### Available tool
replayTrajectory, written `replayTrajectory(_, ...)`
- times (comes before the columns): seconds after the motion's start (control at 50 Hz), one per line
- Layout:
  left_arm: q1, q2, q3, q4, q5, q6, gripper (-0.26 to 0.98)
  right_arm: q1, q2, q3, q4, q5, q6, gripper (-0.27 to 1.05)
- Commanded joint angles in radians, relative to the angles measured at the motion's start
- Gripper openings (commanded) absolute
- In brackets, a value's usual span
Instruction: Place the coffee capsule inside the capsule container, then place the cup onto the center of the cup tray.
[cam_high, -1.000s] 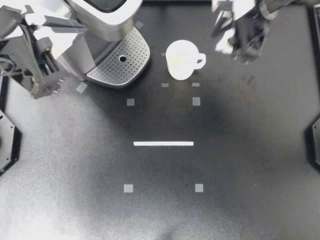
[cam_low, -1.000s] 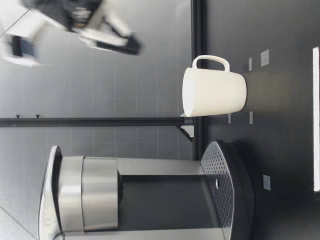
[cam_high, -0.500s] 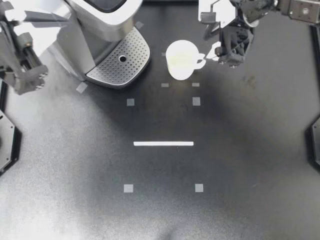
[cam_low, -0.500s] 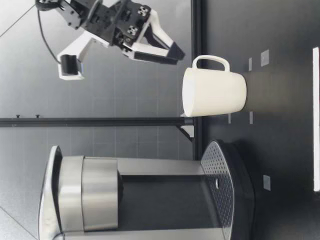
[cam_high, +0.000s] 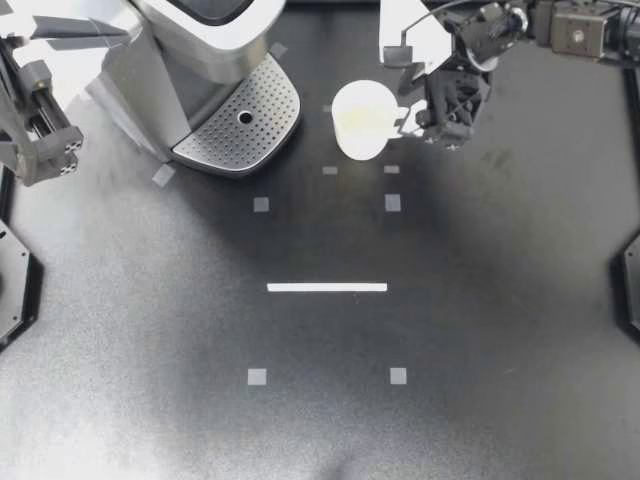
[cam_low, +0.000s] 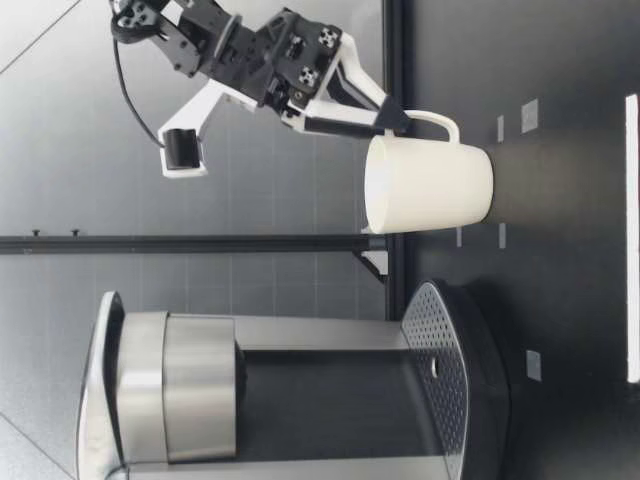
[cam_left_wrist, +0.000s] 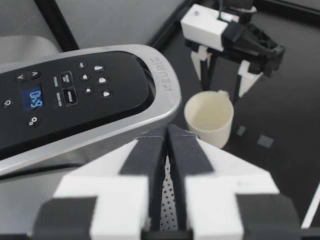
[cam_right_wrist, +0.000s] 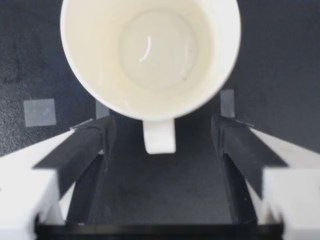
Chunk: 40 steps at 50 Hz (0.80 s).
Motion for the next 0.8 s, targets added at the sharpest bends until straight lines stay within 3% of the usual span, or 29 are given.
replayTrajectory(0.0, 0.000, -0.005, -0.012, 0.008, -0.008, -0.003, 0.13, 0.006, -0.006, -0.020, 0.002, -0.006, -0.002, 0.69)
replayTrajectory(0.3, 0.000, -0.005, -0.009, 0.009, -0.008, -0.002, 0.13, 0.009, 0.005, -0.020, 0.002, -0.014, -0.002, 0.48)
replayTrajectory(0.68, 0.000, -0.005, -0.009, 0.012, -0.008, -0.003, 0.13, 0.009, -0.005, -0.020, 0.006, -0.005, 0.006, 0.01)
replayTrajectory(0.78, 0.000, -0.005, -0.011, 0.012, -0.008, -0.002, 0.13, 0.012, -0.023, -0.020, 0.017, 0.002, 0.008, -0.03)
